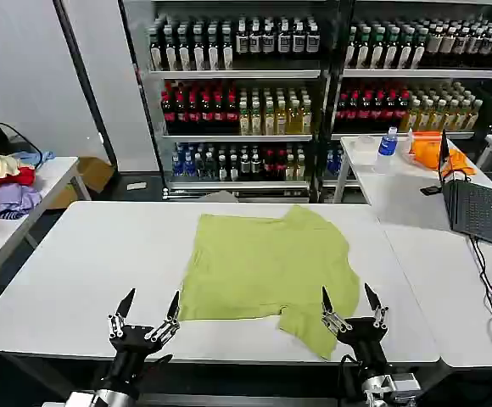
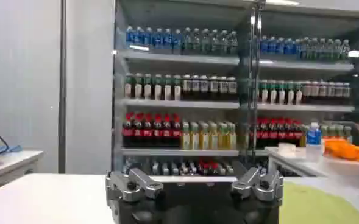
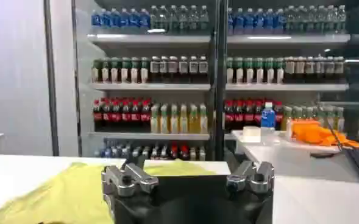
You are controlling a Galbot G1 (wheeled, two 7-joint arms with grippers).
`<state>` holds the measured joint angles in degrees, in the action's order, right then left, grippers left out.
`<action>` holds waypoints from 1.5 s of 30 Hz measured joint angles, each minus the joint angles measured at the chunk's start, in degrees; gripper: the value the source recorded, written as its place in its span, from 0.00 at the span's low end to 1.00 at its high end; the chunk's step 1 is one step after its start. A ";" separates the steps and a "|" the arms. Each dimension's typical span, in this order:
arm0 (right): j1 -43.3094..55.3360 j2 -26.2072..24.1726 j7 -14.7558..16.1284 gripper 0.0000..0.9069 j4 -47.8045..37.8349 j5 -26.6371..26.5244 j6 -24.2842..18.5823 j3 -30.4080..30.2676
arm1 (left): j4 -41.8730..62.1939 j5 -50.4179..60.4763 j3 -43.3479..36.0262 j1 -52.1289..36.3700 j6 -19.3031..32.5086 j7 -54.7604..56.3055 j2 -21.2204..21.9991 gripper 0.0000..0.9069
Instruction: Fold and organize the clothes.
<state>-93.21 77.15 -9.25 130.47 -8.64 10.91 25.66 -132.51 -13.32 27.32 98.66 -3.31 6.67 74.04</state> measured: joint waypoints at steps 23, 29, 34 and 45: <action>3.96 -3.02 -4.65 1.00 -4.08 -3.05 13.10 -3.20 | 4.20 -4.65 0.62 -7.32 -17.46 1.09 -6.88 1.00; 5.18 -3.22 -6.02 1.00 -6.13 -4.20 15.67 -4.87 | 7.59 -5.13 -1.14 -11.06 -22.59 2.83 -8.72 1.00; 5.63 -2.93 -6.75 1.00 -7.57 -4.55 17.04 -6.19 | 10.66 -5.85 -2.51 -13.75 -25.22 3.99 -9.92 1.00; 4.85 -1.86 -7.45 0.93 -8.50 -4.47 18.67 -7.08 | 15.16 -7.51 -5.46 -17.35 -28.09 5.65 -9.79 1.00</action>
<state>-88.36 75.29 -16.71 121.98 -13.11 29.59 18.58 -117.35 -20.83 21.86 81.31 -31.40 12.32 64.25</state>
